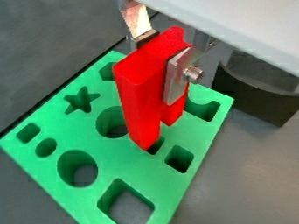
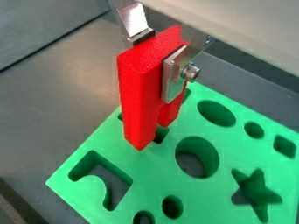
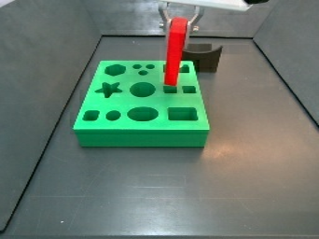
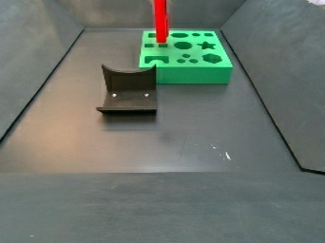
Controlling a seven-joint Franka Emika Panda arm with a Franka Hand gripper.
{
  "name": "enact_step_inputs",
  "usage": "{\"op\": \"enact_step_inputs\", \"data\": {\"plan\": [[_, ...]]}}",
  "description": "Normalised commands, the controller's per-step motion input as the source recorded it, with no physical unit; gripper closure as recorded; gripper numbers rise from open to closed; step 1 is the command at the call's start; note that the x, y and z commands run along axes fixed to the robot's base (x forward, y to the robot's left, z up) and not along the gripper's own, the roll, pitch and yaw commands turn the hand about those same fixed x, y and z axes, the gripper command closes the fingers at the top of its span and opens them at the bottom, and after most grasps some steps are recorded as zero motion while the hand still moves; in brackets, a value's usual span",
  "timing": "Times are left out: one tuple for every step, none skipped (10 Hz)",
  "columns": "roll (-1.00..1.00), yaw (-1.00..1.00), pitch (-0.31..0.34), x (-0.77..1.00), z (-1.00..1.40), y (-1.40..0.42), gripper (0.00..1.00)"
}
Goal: Insert the double-square object.
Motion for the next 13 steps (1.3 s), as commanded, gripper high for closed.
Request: {"op": "enact_step_inputs", "data": {"plan": [[0.00, -0.42, 0.056, 0.00, -0.21, 0.07, 1.00], [0.00, -0.66, 0.059, 0.09, -0.23, 0.03, 1.00], [0.00, -0.73, 0.044, 0.27, -0.24, 0.00, 1.00], [0.00, -0.75, 0.040, 0.25, -0.23, 0.00, 1.00], [0.00, -0.98, 0.036, 0.00, -0.16, 0.00, 1.00], [-0.03, -1.00, 0.000, 0.01, -0.05, 0.00, 1.00], [-0.11, -0.99, 0.000, 0.07, 0.00, 0.00, 1.00], [-0.21, -0.90, -0.034, 0.13, 0.17, 0.00, 1.00], [-0.21, -0.92, -0.041, 0.08, 0.12, 0.00, 1.00], [-0.15, -0.99, -0.069, 0.00, 0.00, -0.03, 1.00], [-0.10, -1.00, -0.049, 0.00, 0.00, -0.03, 1.00], [-0.07, -1.00, -0.020, 0.00, -0.08, -0.01, 1.00], [-0.07, -1.00, -0.017, 0.00, -0.09, -0.01, 1.00]]}}
